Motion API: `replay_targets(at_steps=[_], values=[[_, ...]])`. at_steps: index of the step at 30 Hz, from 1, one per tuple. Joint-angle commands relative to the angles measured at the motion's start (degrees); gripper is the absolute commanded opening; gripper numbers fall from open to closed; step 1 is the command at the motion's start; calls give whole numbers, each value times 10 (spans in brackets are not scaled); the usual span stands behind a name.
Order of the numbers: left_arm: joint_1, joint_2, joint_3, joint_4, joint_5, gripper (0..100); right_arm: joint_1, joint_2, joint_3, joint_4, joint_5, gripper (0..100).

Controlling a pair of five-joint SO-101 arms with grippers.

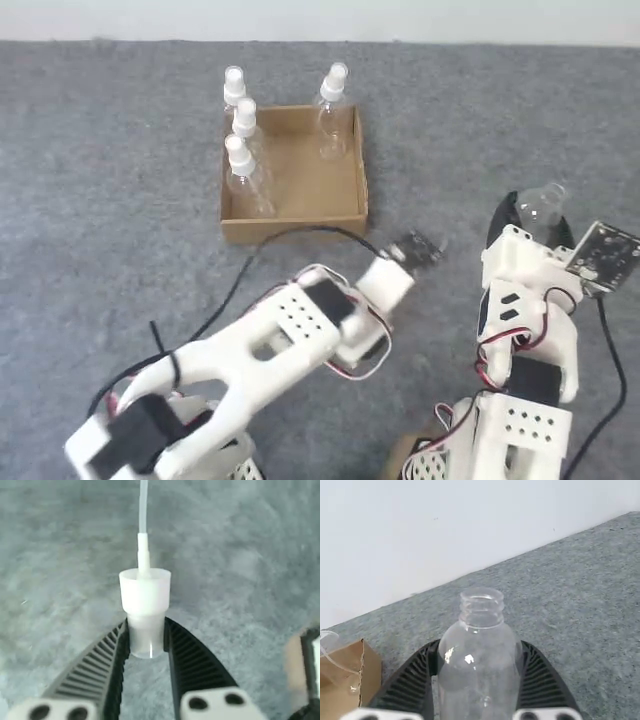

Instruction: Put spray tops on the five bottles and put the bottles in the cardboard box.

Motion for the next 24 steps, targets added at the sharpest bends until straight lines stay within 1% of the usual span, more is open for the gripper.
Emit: replay_targets(at_steps=[1,5,12,14,20,24], values=[[-21,-76,-7,22,53,9,-7,-15,-2,-12,-5,37],[-21,-120,-7,38,89,9,-7,-17,12,-36,-5,37],[-31,-190,-4,39,167,9,-7,-17,12,-35,-5,37],[-54,-208,-4,39,181,9,-7,-17,12,-35,-5,37],[-159,-275,-3,36,229,9,-7,-17,12,-35,-5,37],[-207,-319,-1,38,236,9,-7,-17,12,-36,-5,37]])
